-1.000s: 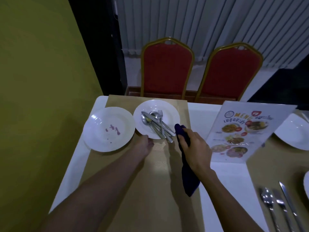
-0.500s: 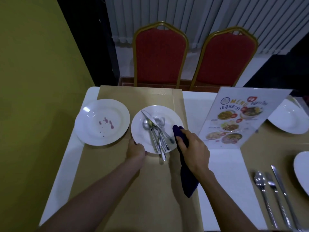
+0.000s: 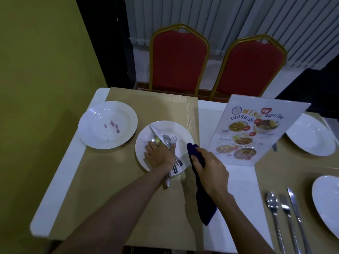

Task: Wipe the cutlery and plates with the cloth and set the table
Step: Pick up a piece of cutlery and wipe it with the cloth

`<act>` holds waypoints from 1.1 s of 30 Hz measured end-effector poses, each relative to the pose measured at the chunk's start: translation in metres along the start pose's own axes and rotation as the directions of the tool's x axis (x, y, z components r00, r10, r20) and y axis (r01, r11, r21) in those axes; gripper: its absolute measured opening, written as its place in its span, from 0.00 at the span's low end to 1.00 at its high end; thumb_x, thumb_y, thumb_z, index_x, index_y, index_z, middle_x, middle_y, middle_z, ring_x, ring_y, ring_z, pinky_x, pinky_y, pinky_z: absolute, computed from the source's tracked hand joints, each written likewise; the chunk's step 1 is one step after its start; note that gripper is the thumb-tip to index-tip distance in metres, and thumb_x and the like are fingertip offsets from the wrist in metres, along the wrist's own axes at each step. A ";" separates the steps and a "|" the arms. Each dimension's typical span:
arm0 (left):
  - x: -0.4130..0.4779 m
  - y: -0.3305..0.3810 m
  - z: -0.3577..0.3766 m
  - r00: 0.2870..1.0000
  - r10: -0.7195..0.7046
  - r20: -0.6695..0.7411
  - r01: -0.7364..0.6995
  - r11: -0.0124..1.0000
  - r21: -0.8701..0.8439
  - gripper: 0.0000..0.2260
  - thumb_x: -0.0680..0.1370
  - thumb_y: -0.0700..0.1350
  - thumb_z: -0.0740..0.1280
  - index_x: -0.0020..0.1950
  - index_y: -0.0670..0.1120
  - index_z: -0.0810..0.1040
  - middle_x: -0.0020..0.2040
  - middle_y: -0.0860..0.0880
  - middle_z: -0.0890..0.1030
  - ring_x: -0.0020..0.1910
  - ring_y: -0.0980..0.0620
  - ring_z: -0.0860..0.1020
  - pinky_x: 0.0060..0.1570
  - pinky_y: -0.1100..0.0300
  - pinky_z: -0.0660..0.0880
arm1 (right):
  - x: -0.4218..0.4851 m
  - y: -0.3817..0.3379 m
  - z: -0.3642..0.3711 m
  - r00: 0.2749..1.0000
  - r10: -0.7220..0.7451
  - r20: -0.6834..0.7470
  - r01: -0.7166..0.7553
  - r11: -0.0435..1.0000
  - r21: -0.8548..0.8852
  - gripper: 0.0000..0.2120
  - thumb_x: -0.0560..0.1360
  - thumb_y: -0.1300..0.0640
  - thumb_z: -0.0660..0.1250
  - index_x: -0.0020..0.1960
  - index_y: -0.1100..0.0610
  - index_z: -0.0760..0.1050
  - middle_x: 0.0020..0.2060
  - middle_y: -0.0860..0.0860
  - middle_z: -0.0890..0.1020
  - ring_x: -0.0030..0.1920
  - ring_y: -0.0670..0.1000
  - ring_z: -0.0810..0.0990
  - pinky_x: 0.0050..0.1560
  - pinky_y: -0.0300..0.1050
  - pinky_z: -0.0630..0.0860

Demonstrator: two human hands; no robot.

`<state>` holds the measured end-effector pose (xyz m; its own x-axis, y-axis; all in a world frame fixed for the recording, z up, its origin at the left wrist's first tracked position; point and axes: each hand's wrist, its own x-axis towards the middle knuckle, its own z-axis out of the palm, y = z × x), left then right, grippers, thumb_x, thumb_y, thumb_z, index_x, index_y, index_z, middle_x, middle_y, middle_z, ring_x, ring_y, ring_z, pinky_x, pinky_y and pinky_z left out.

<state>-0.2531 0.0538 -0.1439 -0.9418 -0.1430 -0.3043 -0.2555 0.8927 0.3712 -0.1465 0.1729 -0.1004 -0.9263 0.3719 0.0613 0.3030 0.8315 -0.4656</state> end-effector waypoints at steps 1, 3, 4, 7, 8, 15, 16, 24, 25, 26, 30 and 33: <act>0.003 0.002 0.002 1.000 -0.005 -0.005 0.005 1.000 0.012 0.28 0.78 0.65 0.59 0.65 0.43 0.73 0.67 0.43 0.69 0.66 0.43 0.66 0.64 0.50 0.65 | -0.002 0.002 -0.002 1.000 -0.011 0.003 0.011 1.000 0.000 0.15 0.80 0.45 0.61 0.66 0.46 0.72 0.56 0.47 0.81 0.51 0.51 0.80 0.39 0.44 0.71; 0.006 0.002 -0.001 0.999 -0.032 0.001 0.032 0.999 0.012 0.26 0.78 0.63 0.62 0.63 0.43 0.74 0.66 0.43 0.70 0.65 0.43 0.67 0.64 0.50 0.66 | -0.004 0.006 -0.006 0.999 -0.035 0.015 0.035 0.999 -0.006 0.16 0.80 0.45 0.61 0.67 0.45 0.72 0.57 0.46 0.81 0.52 0.51 0.80 0.41 0.45 0.73; 0.006 0.001 -0.003 0.999 -0.050 0.001 0.050 0.999 0.002 0.23 0.78 0.60 0.64 0.61 0.43 0.76 0.65 0.43 0.71 0.65 0.43 0.67 0.64 0.50 0.67 | -0.005 0.009 -0.008 0.999 -0.044 0.029 0.045 0.999 -0.013 0.17 0.80 0.45 0.61 0.68 0.45 0.71 0.57 0.46 0.81 0.52 0.51 0.80 0.42 0.45 0.74; -0.005 -0.005 -0.017 0.997 -0.030 -0.077 0.024 0.997 -0.068 0.15 0.80 0.53 0.63 0.55 0.42 0.80 0.61 0.42 0.74 0.62 0.42 0.70 0.62 0.48 0.70 | -0.007 0.014 -0.017 0.995 -0.065 0.077 0.065 0.998 -0.004 0.18 0.81 0.45 0.60 0.69 0.46 0.71 0.58 0.47 0.81 0.53 0.51 0.80 0.43 0.45 0.75; -0.012 -0.008 -0.023 0.997 -0.005 -0.077 -0.007 0.988 -0.153 0.14 0.81 0.51 0.62 0.54 0.41 0.80 0.58 0.42 0.75 0.60 0.42 0.72 0.59 0.48 0.72 | -0.006 0.013 -0.021 0.995 -0.072 0.070 0.072 0.997 0.009 0.17 0.81 0.45 0.60 0.69 0.46 0.71 0.59 0.47 0.80 0.53 0.51 0.80 0.43 0.45 0.74; -0.110 -0.036 -0.063 0.923 0.307 0.230 -0.086 0.749 -0.657 0.11 0.85 0.48 0.55 0.50 0.49 0.75 0.34 0.51 0.78 0.32 0.54 0.75 0.35 0.59 0.70 | -0.015 -0.037 -0.048 0.866 -0.490 -0.097 0.489 0.872 -0.039 0.15 0.77 0.54 0.70 0.64 0.49 0.79 0.64 0.45 0.79 0.45 0.54 0.80 0.33 0.48 0.78; -0.123 -0.040 -0.068 0.931 0.311 0.189 -0.104 0.726 -0.680 0.11 0.85 0.48 0.56 0.48 0.49 0.76 0.32 0.54 0.77 0.31 0.56 0.73 0.35 0.60 0.69 | -0.016 -0.041 -0.051 0.791 -0.609 -0.066 0.601 0.792 -0.105 0.15 0.75 0.54 0.72 0.62 0.49 0.80 0.62 0.45 0.80 0.40 0.54 0.80 0.29 0.47 0.77; -0.168 -0.052 -0.122 0.964 0.249 0.095 -0.086 0.629 -0.773 0.13 0.84 0.47 0.57 0.47 0.45 0.77 0.26 0.58 0.74 0.24 0.63 0.69 0.27 0.68 0.65 | -0.039 -0.077 -0.071 0.722 -0.670 -0.176 0.651 0.743 -0.156 0.14 0.73 0.54 0.74 0.59 0.49 0.82 0.59 0.44 0.82 0.37 0.52 0.79 0.27 0.41 0.71; -0.170 -0.053 -0.124 0.964 0.251 0.088 -0.093 0.627 -0.774 0.13 0.84 0.47 0.57 0.48 0.45 0.78 0.28 0.57 0.75 0.26 0.61 0.71 0.30 0.66 0.66 | -0.045 -0.074 -0.071 0.701 -0.700 -0.140 0.682 0.714 -0.158 0.15 0.73 0.54 0.75 0.59 0.49 0.81 0.59 0.44 0.82 0.37 0.51 0.79 0.28 0.40 0.70; -0.175 -0.056 -0.128 0.962 0.265 0.071 -0.115 0.623 -0.774 0.13 0.84 0.47 0.57 0.48 0.45 0.78 0.29 0.57 0.75 0.27 0.60 0.71 0.32 0.64 0.67 | -0.046 -0.073 -0.077 0.699 -0.704 -0.127 0.685 0.710 -0.162 0.16 0.73 0.54 0.75 0.60 0.49 0.81 0.59 0.44 0.82 0.37 0.51 0.79 0.28 0.40 0.69; -0.193 -0.069 -0.130 0.963 0.268 0.019 -0.151 0.601 -0.785 0.15 0.83 0.48 0.59 0.41 0.45 0.79 0.26 0.54 0.70 0.24 0.58 0.65 0.27 0.63 0.62 | -0.006 -0.073 -0.111 0.875 -0.470 -0.120 0.453 0.880 -0.144 0.14 0.81 0.50 0.63 0.65 0.45 0.76 0.63 0.43 0.79 0.48 0.55 0.80 0.35 0.47 0.76; -0.189 -0.077 -0.146 0.976 0.215 0.024 -0.120 0.628 -0.769 0.16 0.82 0.49 0.59 0.40 0.48 0.82 0.26 0.55 0.70 0.24 0.58 0.66 0.29 0.61 0.64 | 0.002 -0.079 -0.126 0.916 -0.351 -0.194 0.355 0.935 -0.012 0.14 0.83 0.48 0.56 0.66 0.45 0.73 0.60 0.46 0.80 0.55 0.53 0.79 0.44 0.50 0.76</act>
<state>-0.0868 -0.0505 0.0129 -0.9692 0.0629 -0.2380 -0.2157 0.2492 0.9441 -0.1442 0.1603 0.0478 -0.9115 0.1291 0.3905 -0.0432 0.9142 -0.4030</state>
